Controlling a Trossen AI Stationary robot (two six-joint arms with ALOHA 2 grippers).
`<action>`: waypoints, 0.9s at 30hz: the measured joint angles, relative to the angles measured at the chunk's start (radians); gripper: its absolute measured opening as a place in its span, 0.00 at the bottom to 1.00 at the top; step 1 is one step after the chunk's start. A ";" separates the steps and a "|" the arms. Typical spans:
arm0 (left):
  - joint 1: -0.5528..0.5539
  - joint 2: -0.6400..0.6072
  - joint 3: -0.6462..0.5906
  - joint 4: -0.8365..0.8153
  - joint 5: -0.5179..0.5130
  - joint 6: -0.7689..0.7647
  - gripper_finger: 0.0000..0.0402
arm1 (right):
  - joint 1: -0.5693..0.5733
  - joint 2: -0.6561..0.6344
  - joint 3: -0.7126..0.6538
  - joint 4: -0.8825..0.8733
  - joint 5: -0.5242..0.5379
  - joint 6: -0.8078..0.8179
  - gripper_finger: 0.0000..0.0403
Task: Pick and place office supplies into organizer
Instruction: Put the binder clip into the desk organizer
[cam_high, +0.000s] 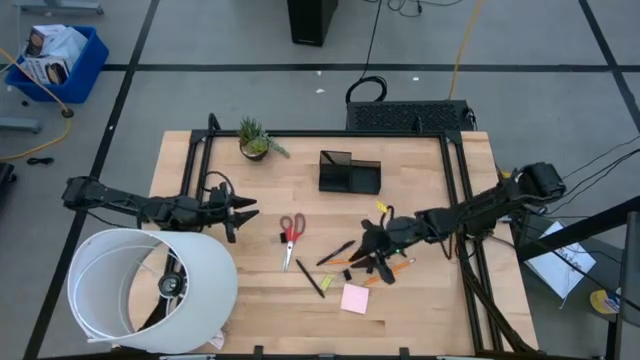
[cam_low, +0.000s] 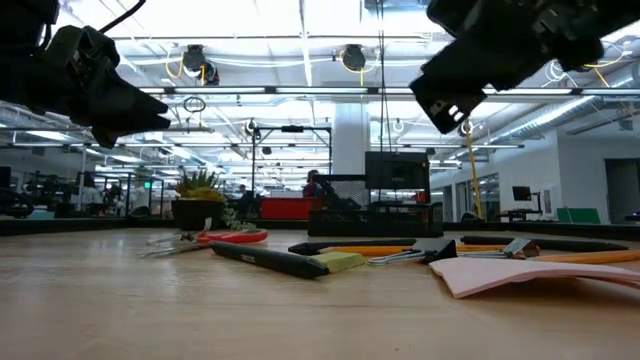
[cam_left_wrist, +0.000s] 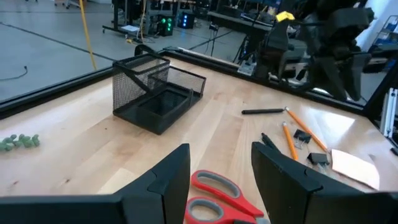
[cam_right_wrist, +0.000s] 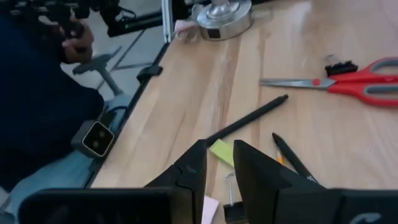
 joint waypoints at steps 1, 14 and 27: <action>0.000 0.005 0.000 0.005 0.000 0.002 0.44 | 0.010 0.010 -0.017 0.031 0.009 -0.010 0.18; 0.000 0.037 0.000 0.034 0.132 0.001 0.44 | 0.040 0.025 -0.204 0.292 0.063 0.072 0.18; -0.013 0.301 0.000 0.080 0.236 -0.099 0.44 | 0.039 0.026 -0.266 0.442 0.143 0.045 0.18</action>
